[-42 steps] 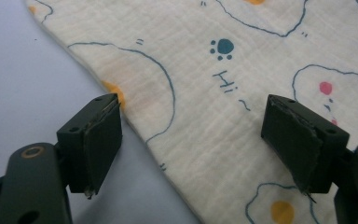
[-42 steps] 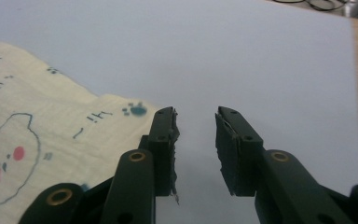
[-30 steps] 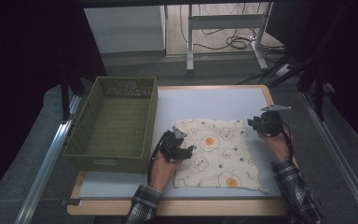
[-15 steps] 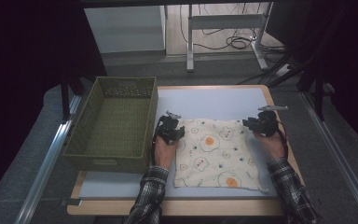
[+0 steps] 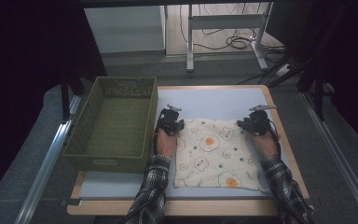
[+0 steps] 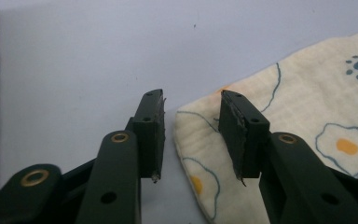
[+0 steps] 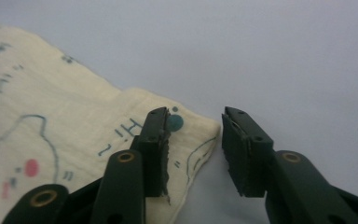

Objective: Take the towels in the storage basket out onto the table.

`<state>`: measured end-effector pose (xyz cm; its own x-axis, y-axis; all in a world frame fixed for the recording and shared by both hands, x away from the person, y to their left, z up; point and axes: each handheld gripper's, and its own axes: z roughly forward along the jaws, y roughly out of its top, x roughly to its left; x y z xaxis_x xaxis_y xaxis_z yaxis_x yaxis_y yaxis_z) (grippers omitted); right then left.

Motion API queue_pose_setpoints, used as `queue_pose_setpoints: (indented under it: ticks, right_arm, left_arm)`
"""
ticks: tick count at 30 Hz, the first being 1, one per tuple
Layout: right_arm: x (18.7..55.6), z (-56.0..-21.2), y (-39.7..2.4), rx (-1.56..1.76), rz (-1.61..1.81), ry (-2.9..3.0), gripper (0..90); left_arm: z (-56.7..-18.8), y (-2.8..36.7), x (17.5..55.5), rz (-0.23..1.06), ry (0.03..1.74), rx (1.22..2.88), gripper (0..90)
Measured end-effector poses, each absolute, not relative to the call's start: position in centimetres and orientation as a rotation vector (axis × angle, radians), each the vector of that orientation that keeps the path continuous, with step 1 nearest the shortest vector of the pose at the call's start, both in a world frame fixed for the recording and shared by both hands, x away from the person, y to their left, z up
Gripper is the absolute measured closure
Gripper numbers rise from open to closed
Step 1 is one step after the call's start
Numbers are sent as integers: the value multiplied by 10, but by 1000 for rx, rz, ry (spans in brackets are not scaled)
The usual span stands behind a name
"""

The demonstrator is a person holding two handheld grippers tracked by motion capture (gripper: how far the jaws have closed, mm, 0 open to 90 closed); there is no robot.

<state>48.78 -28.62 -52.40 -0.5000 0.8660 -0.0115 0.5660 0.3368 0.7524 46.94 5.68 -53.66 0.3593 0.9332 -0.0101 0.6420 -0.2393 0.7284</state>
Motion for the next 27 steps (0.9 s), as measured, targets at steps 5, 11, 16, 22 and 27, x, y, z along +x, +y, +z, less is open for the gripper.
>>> queue_pose_setpoints:
  ticks: [5,11,16,22,27]
  right_arm:
    - [488,-525,-282,1267,988,2191,695]
    - [483,-521,-278,1280,968,2226,883]
    - [478,-515,-279,1264,984,2227,886]
    - [472,-500,-287,1245,1033,2196,886]
    - [463,-482,-293,1222,1081,2179,885]
  left_arm:
    - [-538,61,470,521,1361,1967,598]
    - [-536,60,470,444,1335,1977,854]
    - [-530,61,465,459,1317,1959,879]
    - [-509,62,452,524,1257,1920,877]
    - [-497,61,442,561,1220,1915,875]
